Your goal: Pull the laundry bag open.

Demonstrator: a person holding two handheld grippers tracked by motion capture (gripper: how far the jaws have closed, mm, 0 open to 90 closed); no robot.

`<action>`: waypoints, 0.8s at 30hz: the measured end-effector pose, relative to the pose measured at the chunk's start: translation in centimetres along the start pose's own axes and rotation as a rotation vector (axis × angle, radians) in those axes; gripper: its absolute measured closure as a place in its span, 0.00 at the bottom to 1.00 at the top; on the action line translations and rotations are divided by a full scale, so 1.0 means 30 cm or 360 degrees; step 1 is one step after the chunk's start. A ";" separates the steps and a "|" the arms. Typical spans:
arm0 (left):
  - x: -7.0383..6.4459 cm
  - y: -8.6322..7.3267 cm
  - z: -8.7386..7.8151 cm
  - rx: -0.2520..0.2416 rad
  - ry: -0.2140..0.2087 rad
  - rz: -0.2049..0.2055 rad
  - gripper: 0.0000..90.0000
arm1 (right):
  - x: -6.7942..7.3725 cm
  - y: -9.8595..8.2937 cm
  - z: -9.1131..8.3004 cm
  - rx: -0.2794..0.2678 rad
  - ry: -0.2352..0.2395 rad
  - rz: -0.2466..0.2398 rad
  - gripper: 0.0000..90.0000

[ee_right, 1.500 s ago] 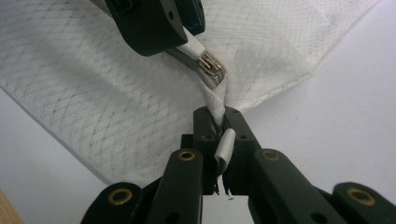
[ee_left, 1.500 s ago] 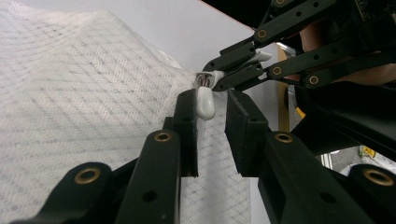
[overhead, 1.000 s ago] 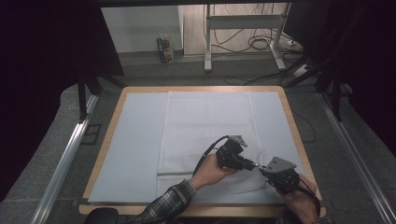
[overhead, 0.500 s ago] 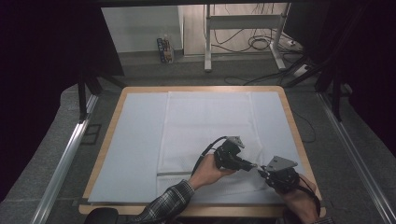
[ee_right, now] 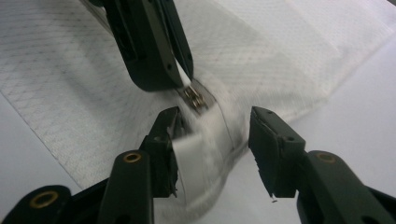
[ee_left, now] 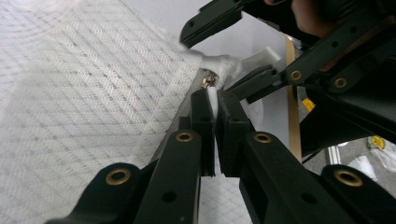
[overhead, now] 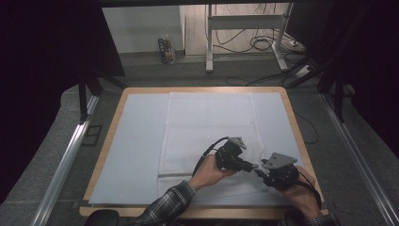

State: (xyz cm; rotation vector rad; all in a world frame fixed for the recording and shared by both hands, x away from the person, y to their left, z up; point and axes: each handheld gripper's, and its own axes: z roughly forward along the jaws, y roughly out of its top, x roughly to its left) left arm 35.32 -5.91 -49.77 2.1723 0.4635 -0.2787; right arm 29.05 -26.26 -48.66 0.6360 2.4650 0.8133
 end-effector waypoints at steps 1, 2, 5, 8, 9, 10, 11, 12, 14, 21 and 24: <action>-0.001 0.001 -0.001 -0.0007 -0.0004 0.0011 0.97 | -0.002 0.006 0.008 0.0006 0.0027 -0.0035 0.64; -0.001 0.001 -0.001 -0.0007 -0.0004 0.0011 0.97 | -0.002 0.006 0.008 0.0006 0.0027 -0.0035 0.64; -0.003 0.006 0.005 0.0016 -0.0024 -0.0015 0.97 | 0.001 0.005 0.020 0.0026 0.0043 -0.0077 0.77; 0.001 0.007 0.004 0.0017 -0.0032 -0.0037 0.97 | 0.005 0.004 0.022 0.0037 0.0048 -0.0079 0.88; 0.001 0.006 0.004 0.0016 -0.0031 -0.0039 0.97 | 0.006 0.003 0.023 0.0039 0.0055 -0.0075 0.90; 0.001 0.005 0.006 0.0009 -0.0030 -0.0040 0.97 | 0.006 0.003 0.023 0.0044 0.0059 -0.0061 0.92; -0.001 0.003 0.007 0.0007 -0.0027 -0.0036 0.97 | 0.007 0.003 0.023 0.0046 0.0061 -0.0053 0.92; -0.003 0.002 0.007 0.0010 -0.0017 -0.0022 0.97 | 0.008 0.003 0.023 0.0051 0.0060 -0.0047 0.93; -0.006 0.000 0.009 0.0019 -0.0003 0.0002 0.97 | 0.010 0.002 0.024 0.0059 0.0059 -0.0044 0.93; -0.001 -0.002 -0.005 0.0056 0.0007 -0.0013 0.97 | 0.011 -0.001 0.024 0.0075 0.0063 -0.0007 0.94; 0.001 -0.007 -0.010 0.0058 0.0003 -0.0006 0.97 | 0.010 -0.004 0.023 0.0066 0.0073 0.0008 0.94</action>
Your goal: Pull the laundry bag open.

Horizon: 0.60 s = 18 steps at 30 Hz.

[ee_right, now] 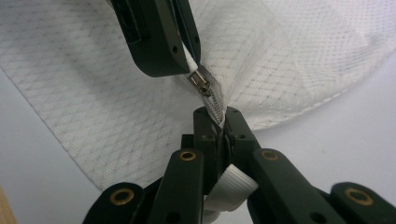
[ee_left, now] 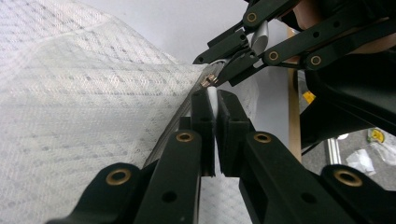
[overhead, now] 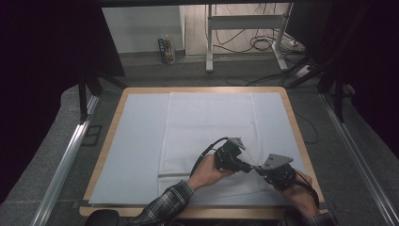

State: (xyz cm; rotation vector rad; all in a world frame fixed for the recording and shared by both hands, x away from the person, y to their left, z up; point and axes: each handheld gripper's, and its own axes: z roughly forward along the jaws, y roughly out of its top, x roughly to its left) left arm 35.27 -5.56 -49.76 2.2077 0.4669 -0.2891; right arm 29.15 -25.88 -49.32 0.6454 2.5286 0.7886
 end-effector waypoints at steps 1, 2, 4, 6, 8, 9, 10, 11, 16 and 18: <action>0.000 -0.001 -0.002 0.0016 0.0003 0.0015 0.97 | 0.001 0.000 0.000 -0.0001 0.0001 0.0002 0.94; 0.000 -0.001 -0.004 0.0026 0.0006 0.0027 0.97 | 0.003 0.001 0.000 0.0002 -0.0003 -0.0001 0.94; -0.004 -0.004 -0.004 0.0019 0.0020 0.0021 0.97 | 0.004 0.001 -0.001 0.0001 0.0000 0.0001 0.94; -0.002 -0.008 -0.010 0.0039 0.0031 0.0037 0.97 | 0.004 -0.001 0.000 0.0005 -0.0008 0.0009 0.94; 0.000 -0.012 -0.013 0.0040 0.0027 0.0036 0.97 | 0.001 -0.005 0.000 -0.0002 0.0007 0.0031 0.94; -0.001 -0.013 -0.013 0.0045 0.0032 0.0042 0.97 | 0.003 -0.003 0.000 0.0007 0.0008 0.0024 0.94; -0.002 -0.015 -0.013 0.0047 0.0036 0.0041 0.97 | 0.003 -0.003 0.000 0.0007 0.0008 0.0024 0.94; -0.002 -0.016 -0.014 0.0047 0.0034 0.0040 0.97 | 0.004 -0.003 0.002 0.0006 0.0007 0.0026 0.94; 0.006 -0.027 -0.027 0.0077 0.0071 0.0063 0.97 | -0.001 -0.008 -0.001 0.0009 0.0003 0.0056 0.94; 0.007 -0.032 -0.031 0.0072 0.0068 0.0060 0.97 | -0.001 -0.008 0.000 0.0009 0.0005 0.0052 0.94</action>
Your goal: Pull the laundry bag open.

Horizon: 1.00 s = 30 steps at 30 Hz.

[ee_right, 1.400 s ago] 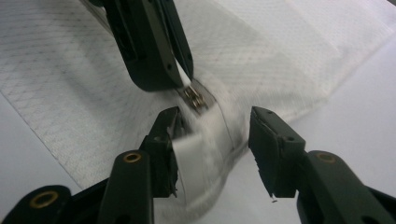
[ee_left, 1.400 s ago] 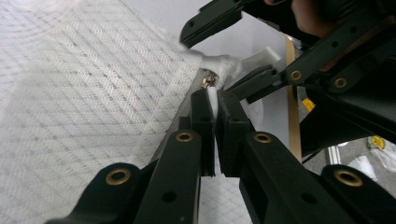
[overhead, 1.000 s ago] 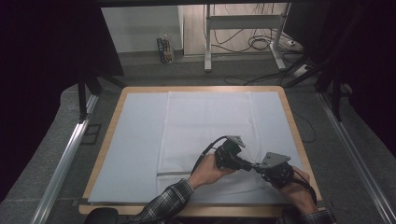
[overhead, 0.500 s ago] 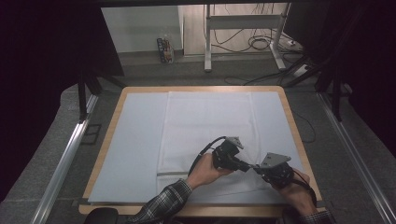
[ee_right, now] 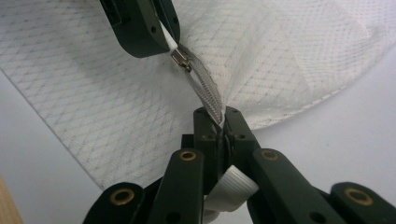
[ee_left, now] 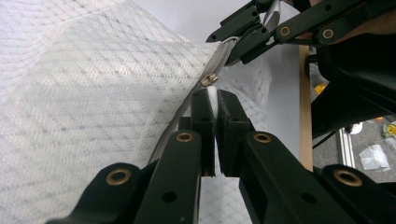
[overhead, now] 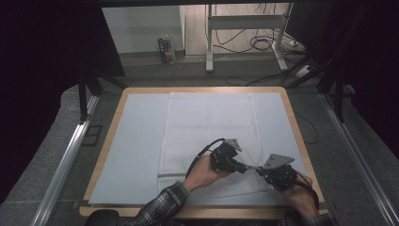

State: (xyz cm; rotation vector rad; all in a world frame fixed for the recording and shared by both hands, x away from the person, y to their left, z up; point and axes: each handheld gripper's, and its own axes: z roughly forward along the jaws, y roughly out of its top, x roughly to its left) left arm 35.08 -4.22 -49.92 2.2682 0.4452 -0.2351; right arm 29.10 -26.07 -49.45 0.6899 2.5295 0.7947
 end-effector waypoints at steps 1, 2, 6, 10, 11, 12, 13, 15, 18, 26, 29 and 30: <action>-0.002 -0.003 -0.001 -0.0001 0.0000 0.0006 0.97 | 0.001 0.001 0.000 -0.0005 0.0005 -0.0006 0.94; -0.002 -0.003 -0.001 -0.0001 0.0000 0.0006 0.97 | 0.001 0.001 0.000 -0.0005 0.0005 -0.0006 0.94; -0.005 -0.008 -0.005 -0.0004 0.0003 0.0004 0.97 | 0.004 0.002 0.001 -0.0009 0.0014 -0.0001 0.94; -0.003 -0.018 -0.013 0.0002 0.0038 -0.0007 0.97 | 0.001 -0.001 0.002 -0.0002 0.0013 0.0020 0.94; -0.004 -0.021 -0.016 -0.0001 0.0033 -0.0013 0.97 | 0.001 -0.001 0.002 0.0000 0.0006 0.0016 0.94; -0.003 -0.023 -0.019 0.0000 0.0041 -0.0009 0.97 | 0.001 -0.001 0.002 -0.0006 0.0013 0.0021 0.94; -0.002 -0.024 -0.022 0.0004 0.0041 -0.0002 0.97 | 0.002 0.000 0.001 -0.0003 0.0007 0.0017 0.94; -0.001 -0.033 -0.029 -0.0015 0.0053 -0.0037 0.97 | 0.001 -0.001 0.001 0.0001 -0.0004 0.0012 0.94; 0.004 -0.042 -0.038 -0.0024 0.0058 -0.0060 0.97 | -0.002 -0.002 0.000 0.0001 -0.0003 0.0021 0.94; 0.015 -0.078 -0.075 -0.0037 0.0075 -0.0094 0.97 | -0.003 -0.003 0.000 -0.0004 -0.0001 0.0036 0.94; 0.015 -0.088 -0.087 -0.0024 0.0093 -0.0096 0.97 | -0.002 -0.002 0.000 0.0002 -0.0004 0.0034 0.94; 0.015 -0.091 -0.091 -0.0025 0.0099 -0.0100 0.97 | -0.003 -0.002 0.000 0.0001 -0.0001 0.0035 0.94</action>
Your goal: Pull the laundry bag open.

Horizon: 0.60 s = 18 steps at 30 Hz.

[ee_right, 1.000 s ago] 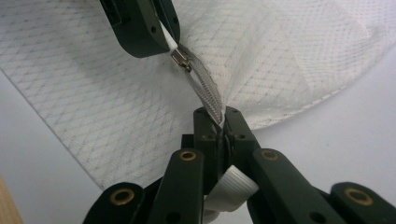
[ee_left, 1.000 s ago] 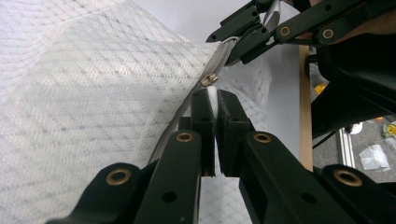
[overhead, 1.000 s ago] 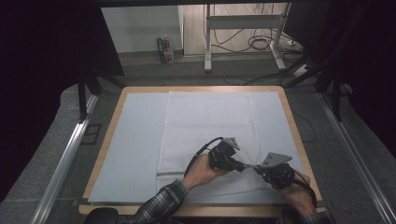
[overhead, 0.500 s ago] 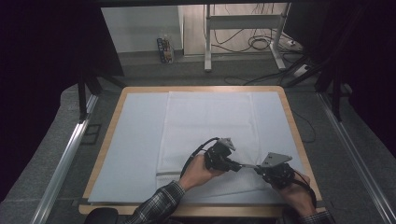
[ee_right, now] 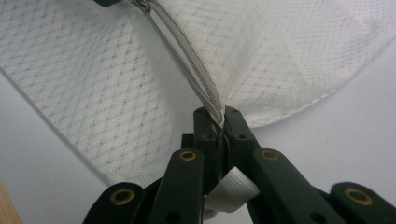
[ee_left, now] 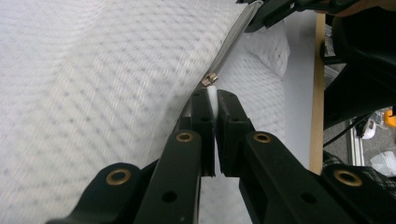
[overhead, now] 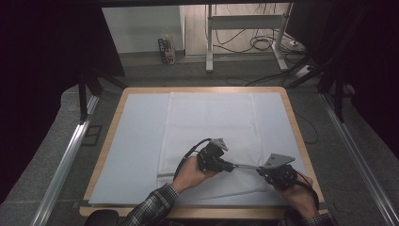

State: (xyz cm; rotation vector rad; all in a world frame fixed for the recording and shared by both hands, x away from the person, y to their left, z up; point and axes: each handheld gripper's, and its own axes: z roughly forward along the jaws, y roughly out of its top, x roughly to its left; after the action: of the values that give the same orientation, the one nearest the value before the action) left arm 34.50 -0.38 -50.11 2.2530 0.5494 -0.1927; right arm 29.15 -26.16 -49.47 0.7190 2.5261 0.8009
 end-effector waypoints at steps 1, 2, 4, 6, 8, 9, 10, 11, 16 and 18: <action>0.001 -0.004 -0.006 0.0001 0.0011 -0.0002 0.97 | 0.000 0.000 0.000 0.0000 -0.0002 0.0000 0.94; 0.003 -0.008 -0.010 0.0000 0.0010 -0.0003 0.97 | -0.001 -0.001 0.000 -0.0001 -0.0003 0.0002 0.94; 0.004 -0.016 -0.016 -0.0007 0.0013 -0.0016 0.97 | -0.002 -0.001 -0.001 -0.0002 0.0002 -0.0002 0.94; 0.005 -0.023 -0.021 -0.0006 0.0018 -0.0017 0.97 | 0.000 -0.001 -0.001 0.0000 -0.0002 -0.0006 0.94; 0.006 -0.031 -0.026 -0.0014 0.0021 -0.0024 0.97 | 0.000 -0.001 -0.001 0.0001 -0.0003 -0.0007 0.94; 0.007 -0.036 -0.032 -0.0015 0.0024 -0.0028 0.97 | 0.000 -0.001 -0.002 0.0002 -0.0005 -0.0011 0.94; 0.008 -0.039 -0.036 -0.0022 0.0020 -0.0037 0.97 | 0.000 -0.001 -0.002 0.0000 -0.0003 -0.0009 0.94; 0.009 -0.043 -0.040 -0.0025 0.0027 -0.0038 0.97 | 0.000 -0.001 -0.002 0.0000 -0.0003 -0.0008 0.94; 0.017 -0.065 -0.060 -0.0031 0.0030 -0.0064 0.97 | 0.002 -0.002 -0.003 -0.0006 -0.0009 -0.0004 0.94; 0.022 -0.077 -0.067 -0.0037 0.0026 -0.0080 0.97 | 0.002 -0.002 -0.003 -0.0005 -0.0009 -0.0004 0.94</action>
State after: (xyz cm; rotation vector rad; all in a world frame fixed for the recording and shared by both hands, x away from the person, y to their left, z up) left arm 34.00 2.68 -50.51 2.2215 0.6138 -0.1926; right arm 29.03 -26.20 -49.47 0.7162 2.5200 0.8006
